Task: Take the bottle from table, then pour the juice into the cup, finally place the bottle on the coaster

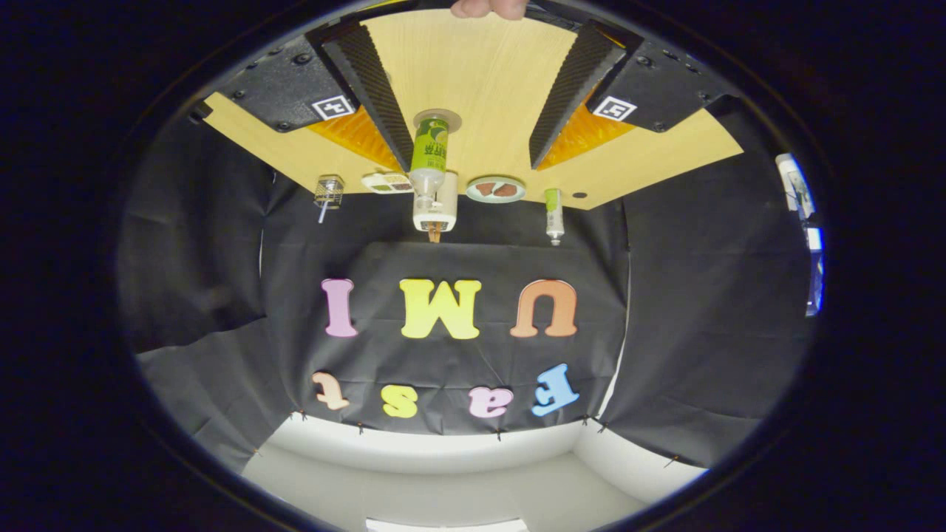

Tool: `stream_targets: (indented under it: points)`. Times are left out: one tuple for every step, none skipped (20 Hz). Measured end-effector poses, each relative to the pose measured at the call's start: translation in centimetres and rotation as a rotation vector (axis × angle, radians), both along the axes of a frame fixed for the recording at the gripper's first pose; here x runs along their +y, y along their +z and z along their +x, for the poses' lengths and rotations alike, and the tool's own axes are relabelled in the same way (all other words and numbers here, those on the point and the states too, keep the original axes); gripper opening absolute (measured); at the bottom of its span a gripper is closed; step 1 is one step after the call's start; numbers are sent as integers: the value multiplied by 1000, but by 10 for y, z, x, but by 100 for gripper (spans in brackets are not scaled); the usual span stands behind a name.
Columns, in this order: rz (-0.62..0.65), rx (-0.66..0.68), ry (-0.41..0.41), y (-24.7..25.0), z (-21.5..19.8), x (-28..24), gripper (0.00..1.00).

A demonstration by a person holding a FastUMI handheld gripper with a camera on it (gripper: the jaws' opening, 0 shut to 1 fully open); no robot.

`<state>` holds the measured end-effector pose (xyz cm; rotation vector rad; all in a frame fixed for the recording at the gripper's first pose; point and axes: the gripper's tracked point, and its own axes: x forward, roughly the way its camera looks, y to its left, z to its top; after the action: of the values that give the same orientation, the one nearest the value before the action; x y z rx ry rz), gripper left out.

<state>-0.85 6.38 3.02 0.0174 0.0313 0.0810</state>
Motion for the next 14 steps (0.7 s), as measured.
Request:
stream_targets:
  points:
    - [-9, -9, 3, 2, 0, 1, 100]
    - [-16, -15, 3, 4, -1, 2, 100]
    - [-15, -20, 6, 5, -2, 3, 100]
    - [-9, -27, 12, 5, -4, 5, 100]
    - [-4, -32, 18, 7, -4, 7, 100]
    - [-3, -36, 21, 9, -6, 8, 100]
    - [-4, -42, 21, 11, -8, 7, 100]
    - [-4, -49, 19, 12, -10, 6, 100]
    - [-1, -52, 18, 13, -11, 6, 100]
    - [6, -58, 17, 14, -12, 6, 100]
    - [14, -58, 20, 14, -12, 7, 100]
    - [16, -52, 26, 12, -13, 8, 100]
    - [16, -51, 26, 11, -12, 7, 100]
    - [16, -53, 23, 12, -12, 6, 100]
